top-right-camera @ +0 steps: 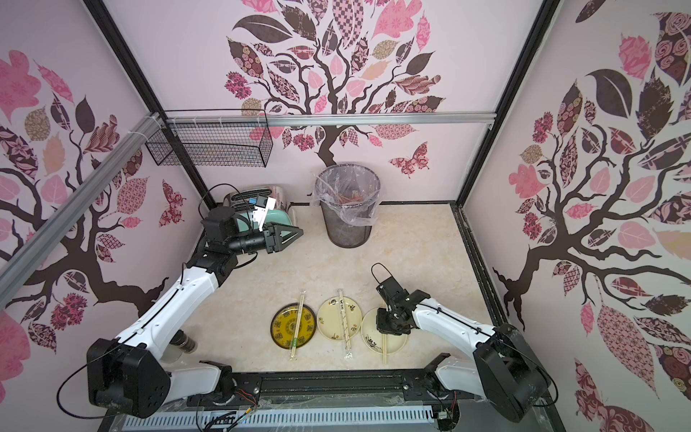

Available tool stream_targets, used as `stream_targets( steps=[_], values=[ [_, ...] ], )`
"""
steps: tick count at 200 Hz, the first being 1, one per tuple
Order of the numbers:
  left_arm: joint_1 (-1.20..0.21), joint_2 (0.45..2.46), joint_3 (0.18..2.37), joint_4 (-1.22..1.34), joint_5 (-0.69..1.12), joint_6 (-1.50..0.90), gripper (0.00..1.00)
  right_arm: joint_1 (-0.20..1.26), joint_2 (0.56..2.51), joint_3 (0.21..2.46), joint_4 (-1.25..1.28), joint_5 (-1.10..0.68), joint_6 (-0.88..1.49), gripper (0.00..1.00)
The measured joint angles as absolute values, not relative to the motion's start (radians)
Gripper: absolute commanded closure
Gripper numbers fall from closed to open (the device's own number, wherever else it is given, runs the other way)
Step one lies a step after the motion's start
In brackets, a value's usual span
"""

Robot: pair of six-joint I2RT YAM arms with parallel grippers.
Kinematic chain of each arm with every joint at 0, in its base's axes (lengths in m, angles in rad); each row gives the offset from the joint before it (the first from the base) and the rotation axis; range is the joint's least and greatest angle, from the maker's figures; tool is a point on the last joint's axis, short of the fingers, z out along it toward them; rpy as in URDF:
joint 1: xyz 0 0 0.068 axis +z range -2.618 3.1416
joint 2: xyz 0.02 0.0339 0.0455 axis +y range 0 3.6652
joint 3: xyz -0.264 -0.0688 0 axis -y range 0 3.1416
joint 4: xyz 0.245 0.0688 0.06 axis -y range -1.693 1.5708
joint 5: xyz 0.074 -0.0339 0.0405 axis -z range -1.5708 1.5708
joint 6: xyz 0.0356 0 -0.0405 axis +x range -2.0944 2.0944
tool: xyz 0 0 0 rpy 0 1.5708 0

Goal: Remove the packaging of disposable chopsticks
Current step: Place the disposable chopsticks on the plate, then pick up the disposable chopsticks from the plate.

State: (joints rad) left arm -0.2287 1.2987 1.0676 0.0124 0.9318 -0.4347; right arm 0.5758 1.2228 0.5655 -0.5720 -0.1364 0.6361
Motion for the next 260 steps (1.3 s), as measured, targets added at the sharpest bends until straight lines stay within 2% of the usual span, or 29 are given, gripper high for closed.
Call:
stream_targets(
  steps=[24,116,188,260],
  values=[
    [-0.229,1.299,1.068,0.012,0.933,-0.437,0.48,0.576,1.223,0.566,-0.572,-0.133,0.636,0.77],
    [-0.229,1.301,1.068,0.012,0.937,-0.438,0.48,0.576,1.203,0.567,-0.582,-0.122,0.632,0.64],
    [-0.229,1.301,1.068,0.012,0.937,-0.438,0.48,0.58,1.175,0.599,-0.622,-0.1,0.632,0.62],
    [-0.229,1.301,1.068,0.012,0.937,-0.437,0.48,0.692,1.184,0.723,-0.635,-0.066,0.643,0.6]
  ],
)
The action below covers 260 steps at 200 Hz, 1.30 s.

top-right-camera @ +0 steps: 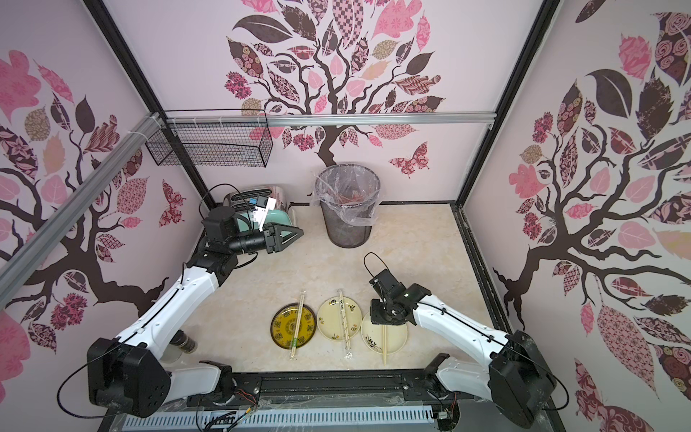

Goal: Remove the packaging of disposable chopsticks
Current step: Pick up the disposable chopsticks from the plate.

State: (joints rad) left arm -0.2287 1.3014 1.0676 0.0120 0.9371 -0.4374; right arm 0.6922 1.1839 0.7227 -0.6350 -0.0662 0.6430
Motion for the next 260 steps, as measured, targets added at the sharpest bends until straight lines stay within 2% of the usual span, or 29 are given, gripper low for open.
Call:
stream_targets(
  steps=[59,146,174,203,233,260],
  values=[
    [-0.229,1.305,1.068,0.012,0.941,-0.437,0.48,0.818,1.34,0.765,-0.496,-0.153,0.674,0.59],
    [-0.229,1.306,1.068,0.007,0.944,-0.435,0.48,0.829,1.496,0.785,-0.354,-0.237,0.677,0.61],
    [-0.229,1.306,1.068,0.005,0.944,-0.433,0.48,0.83,1.534,0.786,-0.346,-0.239,0.675,0.69],
    [-0.229,1.306,1.068,0.005,0.944,-0.432,0.48,0.83,1.551,0.787,-0.327,-0.239,0.675,0.83],
    [-0.229,1.306,1.068,0.005,0.944,-0.432,0.47,0.83,1.572,0.788,-0.313,-0.241,0.672,0.83],
    [-0.229,1.306,1.068,0.005,0.944,-0.428,0.48,0.83,1.573,0.788,-0.303,-0.24,0.669,0.92]
  ],
)
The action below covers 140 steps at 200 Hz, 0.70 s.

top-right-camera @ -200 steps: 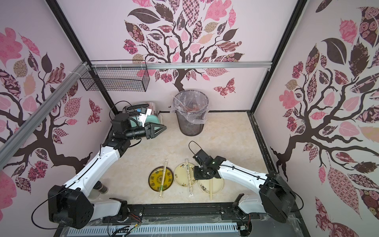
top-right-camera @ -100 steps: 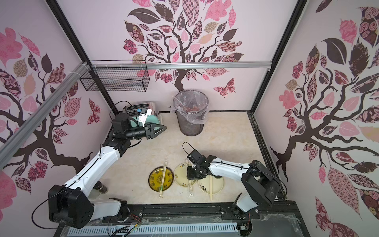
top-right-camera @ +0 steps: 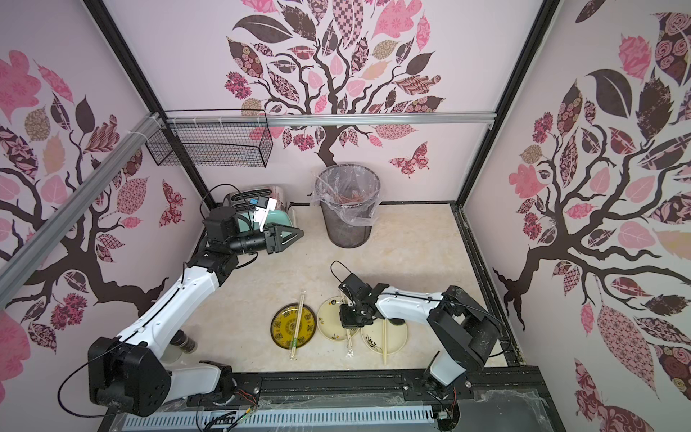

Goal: Remove the packaging of disposable chopsticks
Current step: Pick up the disposable chopsticks from the plate.

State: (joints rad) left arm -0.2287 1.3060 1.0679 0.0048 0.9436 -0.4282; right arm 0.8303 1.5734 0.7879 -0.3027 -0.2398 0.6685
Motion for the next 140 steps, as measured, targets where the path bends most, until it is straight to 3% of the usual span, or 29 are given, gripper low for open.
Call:
stream_targets(
  steps=[31,71,102,140],
  values=[
    [-0.229,1.306,1.068,0.004,0.944,-0.426,0.48,0.83,1.547,0.788,-0.303,-0.229,0.671,1.0],
    [-0.229,1.306,1.068,-0.001,0.944,-0.42,0.48,0.817,1.34,0.785,-0.253,-0.136,0.594,1.0],
    [-0.229,1.306,1.068,-0.009,0.944,-0.411,0.48,0.754,1.206,0.728,-0.043,-0.126,0.476,1.0],
    [-0.229,1.301,1.073,-0.024,0.944,-0.39,0.46,0.736,1.216,0.671,0.245,-0.171,0.34,1.0]
  ],
)
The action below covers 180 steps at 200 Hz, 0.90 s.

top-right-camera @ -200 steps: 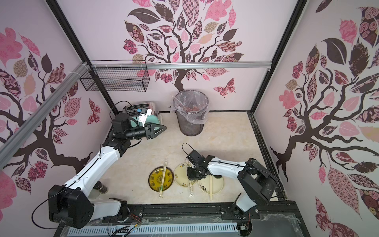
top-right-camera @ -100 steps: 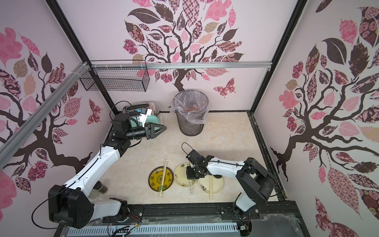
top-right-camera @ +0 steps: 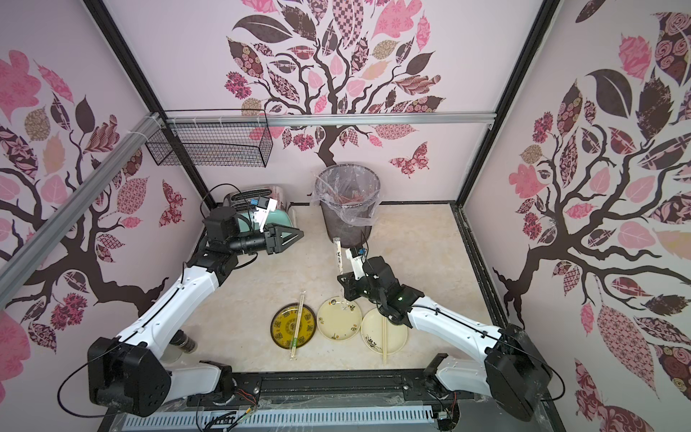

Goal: Remove the packaging of disposable chopsticks
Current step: Pick up the disposable chopsticks from the plate, then remove the packet bag from the disposable chopsticks.

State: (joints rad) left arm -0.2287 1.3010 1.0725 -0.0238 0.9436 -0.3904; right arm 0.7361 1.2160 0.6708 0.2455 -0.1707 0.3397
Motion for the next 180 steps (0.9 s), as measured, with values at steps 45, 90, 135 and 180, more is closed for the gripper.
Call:
stream_targets(
  steps=[45,90,135,180],
  values=[
    [-0.229,1.269,1.071,-0.001,0.963,-0.369,0.43,0.703,1.24,0.588,0.564,-0.33,0.315,1.0],
    [-0.271,1.274,1.063,0.053,1.056,-0.36,0.43,0.699,1.222,0.463,0.765,-0.417,0.321,1.0],
    [-0.388,1.313,1.063,0.029,1.139,-0.303,0.42,0.699,1.224,0.46,0.85,-0.48,0.339,1.0],
    [-0.433,1.338,1.063,0.029,1.15,-0.294,0.5,0.698,1.261,0.46,0.891,-0.524,0.357,1.0]
  ],
)
